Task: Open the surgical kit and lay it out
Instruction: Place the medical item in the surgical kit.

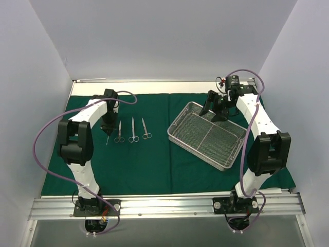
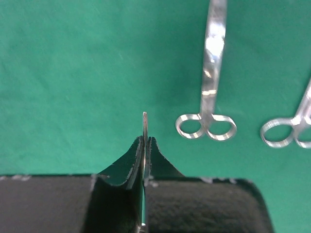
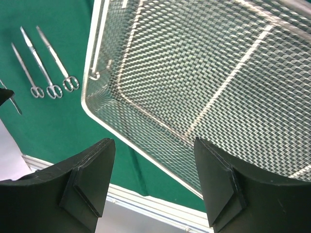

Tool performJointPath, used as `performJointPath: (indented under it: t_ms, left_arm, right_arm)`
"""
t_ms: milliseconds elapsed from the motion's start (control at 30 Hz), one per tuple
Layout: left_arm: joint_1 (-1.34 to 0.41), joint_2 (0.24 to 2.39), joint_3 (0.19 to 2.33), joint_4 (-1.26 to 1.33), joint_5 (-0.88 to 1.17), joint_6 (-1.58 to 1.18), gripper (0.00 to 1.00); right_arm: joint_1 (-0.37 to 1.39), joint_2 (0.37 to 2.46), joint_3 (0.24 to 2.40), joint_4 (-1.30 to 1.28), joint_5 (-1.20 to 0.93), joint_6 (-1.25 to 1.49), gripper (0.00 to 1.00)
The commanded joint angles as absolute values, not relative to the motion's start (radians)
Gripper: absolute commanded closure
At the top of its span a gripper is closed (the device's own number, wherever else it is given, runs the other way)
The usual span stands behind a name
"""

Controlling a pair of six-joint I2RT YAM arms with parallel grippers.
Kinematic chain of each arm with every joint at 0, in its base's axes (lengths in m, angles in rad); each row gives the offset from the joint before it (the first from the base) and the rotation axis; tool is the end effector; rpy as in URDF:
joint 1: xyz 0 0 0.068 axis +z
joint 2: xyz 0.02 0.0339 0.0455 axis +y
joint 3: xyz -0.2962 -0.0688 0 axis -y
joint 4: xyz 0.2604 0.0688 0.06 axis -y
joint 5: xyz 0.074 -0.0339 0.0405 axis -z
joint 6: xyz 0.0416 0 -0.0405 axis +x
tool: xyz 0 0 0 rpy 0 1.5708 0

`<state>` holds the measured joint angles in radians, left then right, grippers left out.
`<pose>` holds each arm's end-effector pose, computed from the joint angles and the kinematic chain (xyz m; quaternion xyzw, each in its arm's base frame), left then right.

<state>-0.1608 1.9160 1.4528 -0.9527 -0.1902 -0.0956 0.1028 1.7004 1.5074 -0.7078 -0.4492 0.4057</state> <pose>0.3938 -0.0559 0.2161 0.0250 0.9922 0.0840 0.0885 0.3906 0.0585 0.3288 0.0665 0.9212 0.2842 0.2573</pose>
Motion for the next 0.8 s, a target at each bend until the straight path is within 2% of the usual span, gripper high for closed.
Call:
performJointPath:
  t_ms: [0,367,533,767]
  left_arm:
    - [-0.129,1.972,1.531,-0.904,-0.209,-0.04,0.98]
    - [-0.091,2.071,1.595,-0.854,-0.16,-0.046,0.97]
    - [-0.089,2.112,1.623,-0.864,-0.164,-0.046,0.89]
    - [-0.084,2.115,1.62,-0.85,-0.164,-0.052,0.73]
  right_arm:
    - [0.078,1.717,1.525,-0.776,-0.428,0.385,0.34]
    - [0.04,1.747,1.56,-0.815,-0.402,0.379,0.34]
    - [0.034,1.77,1.569,-0.827,-0.393,0.371,0.34]
    - [0.012,1.789,1.575,-0.847,-0.361,0.361,0.34]
